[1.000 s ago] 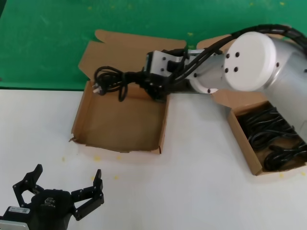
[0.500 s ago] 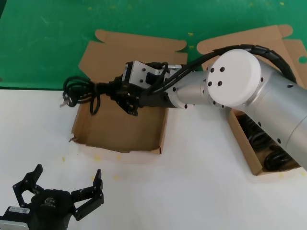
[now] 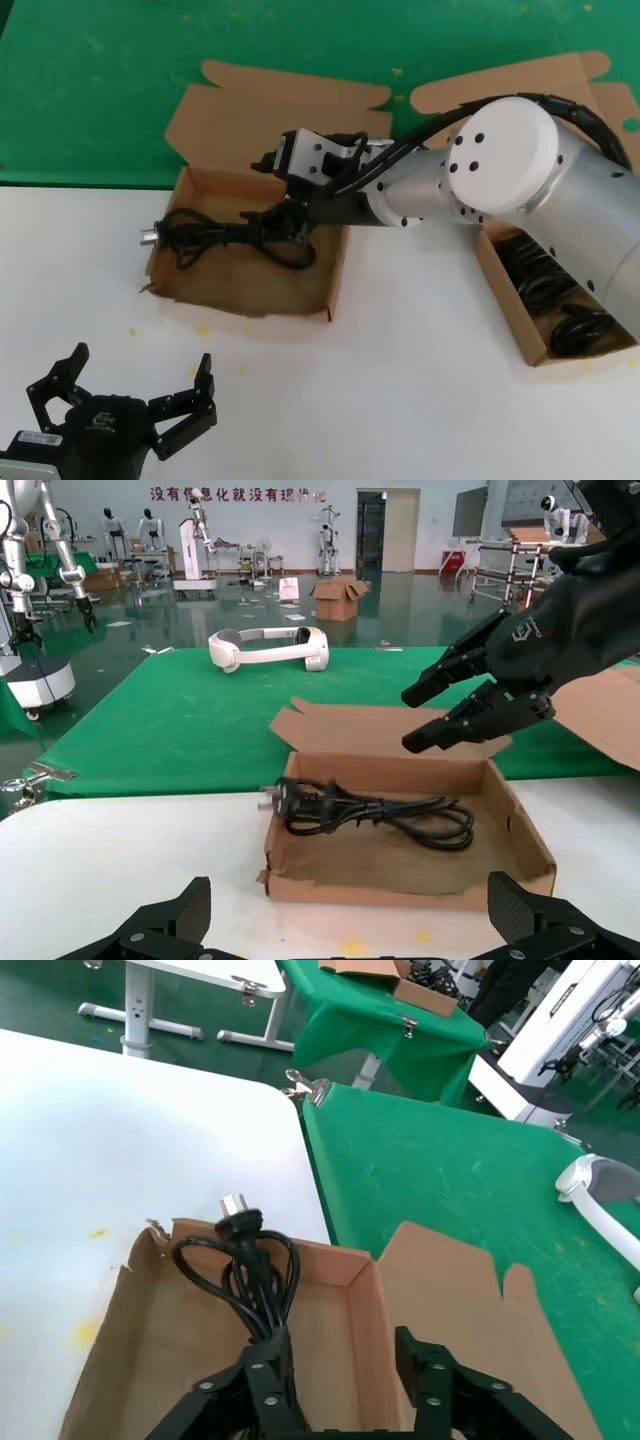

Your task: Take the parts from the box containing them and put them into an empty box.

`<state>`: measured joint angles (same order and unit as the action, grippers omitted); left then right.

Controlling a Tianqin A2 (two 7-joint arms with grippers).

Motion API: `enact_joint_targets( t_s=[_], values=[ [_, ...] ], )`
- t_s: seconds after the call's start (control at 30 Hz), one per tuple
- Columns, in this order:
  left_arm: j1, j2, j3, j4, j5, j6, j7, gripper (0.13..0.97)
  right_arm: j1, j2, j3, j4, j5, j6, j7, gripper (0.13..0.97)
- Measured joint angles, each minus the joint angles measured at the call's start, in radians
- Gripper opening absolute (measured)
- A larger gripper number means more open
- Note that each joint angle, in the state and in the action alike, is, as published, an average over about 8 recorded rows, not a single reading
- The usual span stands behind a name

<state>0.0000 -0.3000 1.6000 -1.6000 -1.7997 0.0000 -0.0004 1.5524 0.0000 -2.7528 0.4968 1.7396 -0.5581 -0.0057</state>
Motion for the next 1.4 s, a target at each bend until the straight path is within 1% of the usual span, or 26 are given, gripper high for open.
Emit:
enact_joint_targets(
  t_s=[0.1, 0.13, 0.33, 0.4, 0.43, 0.67, 0.7, 0.73, 0.83, 1.0, 1.13, 1.23, 1.33, 1.4],
  values=[
    [0.000, 0.000, 0.000, 0.000, 0.000, 0.000, 0.000, 0.966, 0.003, 0.000, 0.000, -0.011, 0.008, -0.010, -0.006, 0.371],
    [0.000, 0.000, 0.000, 0.000, 0.000, 0.000, 0.000, 0.966, 0.003, 0.000, 0.000, -0.013, 0.010, -0.013, -0.008, 0.371],
    [0.000, 0.000, 0.000, 0.000, 0.000, 0.000, 0.000, 0.966, 0.001, 0.011, 0.009, -0.005, -0.003, -0.025, 0.003, 0.504],
    [0.000, 0.000, 0.000, 0.000, 0.000, 0.000, 0.000, 0.966, -0.003, 0.024, 0.016, 0.014, -0.019, -0.027, 0.020, 0.548],
    [0.000, 0.000, 0.000, 0.000, 0.000, 0.000, 0.000, 0.966, -0.005, 0.032, 0.020, 0.027, -0.029, -0.028, 0.032, 0.548],
    [0.000, 0.000, 0.000, 0.000, 0.000, 0.000, 0.000, 0.966, -0.046, 0.137, 0.078, 0.156, -0.084, -0.039, 0.107, 0.723],
    [0.000, 0.000, 0.000, 0.000, 0.000, 0.000, 0.000, 0.966, -0.058, 0.157, 0.094, 0.177, -0.089, -0.042, 0.114, 0.748],
    [0.000, 0.000, 0.000, 0.000, 0.000, 0.000, 0.000, 0.966, -0.070, 0.178, 0.112, 0.198, -0.093, -0.045, 0.120, 0.748],
    [0.000, 0.000, 0.000, 0.000, 0.000, 0.000, 0.000, 0.966, -0.116, 0.243, 0.173, 0.263, -0.106, -0.052, 0.138, 0.799],
    [0.000, 0.000, 0.000, 0.000, 0.000, 0.000, 0.000, 0.966, -0.228, 0.375, 0.305, 0.395, -0.098, -0.047, 0.153, 0.885],
    [0.000, 0.000, 0.000, 0.000, 0.000, 0.000, 0.000, 0.966, -0.367, 0.518, 0.432, 0.537, -0.027, -0.012, 0.144, 0.885],
    [0.000, 0.000, 0.000, 0.000, 0.000, 0.000, 0.000, 0.966, -0.481, 0.632, 0.505, 0.652, 0.053, 0.047, 0.138, 0.911],
    [0.000, 0.000, 0.000, 0.000, 0.000, 0.000, 0.000, 0.966, -0.567, 0.718, 0.536, 0.738, 0.122, 0.115, 0.137, 0.938],
    [0.000, 0.000, 0.000, 0.000, 0.000, 0.000, 0.000, 0.966, -0.600, 0.751, 0.542, 0.771, 0.151, 0.146, 0.136, 0.955]
  ],
)
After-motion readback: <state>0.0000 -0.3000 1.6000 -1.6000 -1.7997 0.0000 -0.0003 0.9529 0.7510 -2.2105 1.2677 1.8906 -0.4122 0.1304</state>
